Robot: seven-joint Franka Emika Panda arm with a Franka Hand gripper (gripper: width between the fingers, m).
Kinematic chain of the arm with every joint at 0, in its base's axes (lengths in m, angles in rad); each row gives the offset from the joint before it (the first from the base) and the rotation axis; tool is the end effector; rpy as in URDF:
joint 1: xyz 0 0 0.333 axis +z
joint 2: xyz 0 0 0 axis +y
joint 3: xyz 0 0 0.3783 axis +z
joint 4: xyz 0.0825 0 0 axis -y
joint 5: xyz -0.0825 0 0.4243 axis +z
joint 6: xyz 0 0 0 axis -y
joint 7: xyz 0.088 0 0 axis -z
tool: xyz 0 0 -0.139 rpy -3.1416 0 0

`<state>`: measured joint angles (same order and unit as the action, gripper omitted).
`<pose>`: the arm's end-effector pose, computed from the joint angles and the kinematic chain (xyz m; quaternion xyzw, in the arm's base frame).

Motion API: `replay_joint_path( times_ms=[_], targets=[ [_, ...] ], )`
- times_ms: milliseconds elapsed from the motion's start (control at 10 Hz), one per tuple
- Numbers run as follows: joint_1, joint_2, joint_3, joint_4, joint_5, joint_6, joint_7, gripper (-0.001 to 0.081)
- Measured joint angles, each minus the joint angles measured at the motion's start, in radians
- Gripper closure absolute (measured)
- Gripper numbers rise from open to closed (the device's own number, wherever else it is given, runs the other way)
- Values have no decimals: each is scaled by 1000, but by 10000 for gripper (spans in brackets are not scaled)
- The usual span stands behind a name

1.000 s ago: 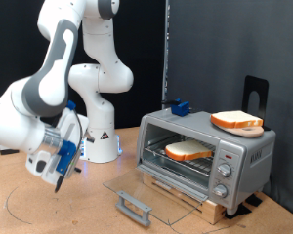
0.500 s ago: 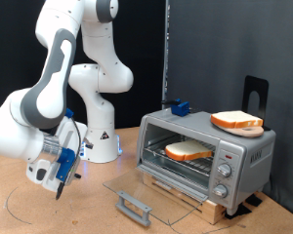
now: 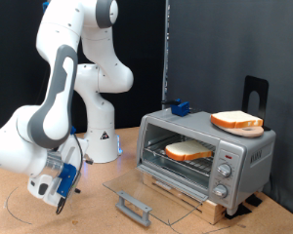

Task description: Make a piece of toast with the oven

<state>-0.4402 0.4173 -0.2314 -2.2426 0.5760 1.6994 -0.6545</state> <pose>0.3938 -0.2335 0.1641 -0.8627 0.1806 0.2242 0.4158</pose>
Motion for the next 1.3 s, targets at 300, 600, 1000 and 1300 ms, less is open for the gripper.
replay_joint_path(
  times_ms=[300,600,1000,1300],
  targets=[
    [3,19,37,-35,17,14,-14,-3],
    [20,19,84,-112,53,62,-23,-3],
    [27,-27,129,-205,133,46,-108,-3],
    [-27,-80,118,-203,145,-120,-166,-3]
  ],
)
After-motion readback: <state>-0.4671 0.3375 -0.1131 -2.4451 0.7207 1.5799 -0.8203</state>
